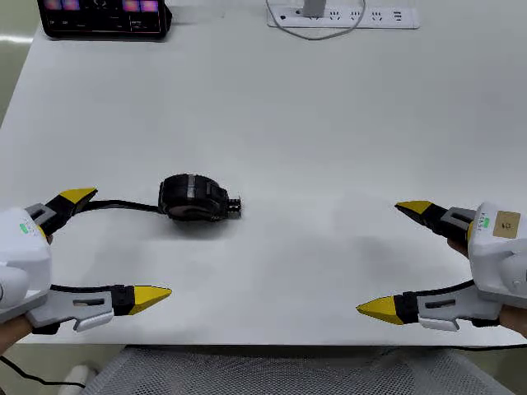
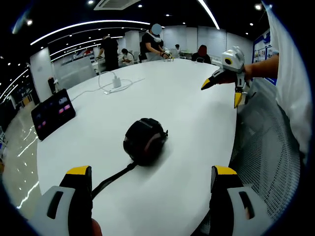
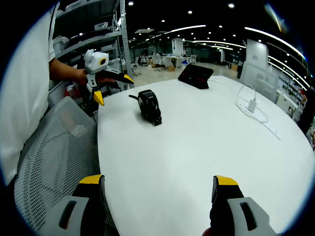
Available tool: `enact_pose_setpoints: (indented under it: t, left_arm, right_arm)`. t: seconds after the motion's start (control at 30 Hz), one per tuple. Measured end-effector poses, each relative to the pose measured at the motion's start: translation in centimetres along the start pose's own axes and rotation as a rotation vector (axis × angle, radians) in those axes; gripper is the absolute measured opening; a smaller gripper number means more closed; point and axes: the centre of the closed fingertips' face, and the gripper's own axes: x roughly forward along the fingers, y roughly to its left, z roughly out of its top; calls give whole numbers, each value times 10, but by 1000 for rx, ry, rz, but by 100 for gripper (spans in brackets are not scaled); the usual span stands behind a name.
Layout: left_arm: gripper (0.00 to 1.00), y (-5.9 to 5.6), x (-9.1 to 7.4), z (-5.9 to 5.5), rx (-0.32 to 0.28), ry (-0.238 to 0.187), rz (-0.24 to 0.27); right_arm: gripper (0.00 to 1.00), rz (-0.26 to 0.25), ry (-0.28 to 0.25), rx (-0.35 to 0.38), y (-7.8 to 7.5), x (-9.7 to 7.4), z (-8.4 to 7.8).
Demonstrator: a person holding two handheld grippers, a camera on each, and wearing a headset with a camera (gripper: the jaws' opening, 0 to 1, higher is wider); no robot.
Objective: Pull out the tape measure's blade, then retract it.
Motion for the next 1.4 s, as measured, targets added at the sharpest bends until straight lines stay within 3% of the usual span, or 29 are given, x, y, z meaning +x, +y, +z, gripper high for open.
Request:
enact_pose_setpoints:
  t: [0.93, 1.4]
  left_arm:
    - [99, 5, 1, -1, 3, 6, 5]
    - [98, 11, 11, 10, 48, 9, -35]
  right_arm:
    - [89, 3, 4, 0, -1, 2, 1]
    - [89, 11, 2, -28, -8, 8, 9]
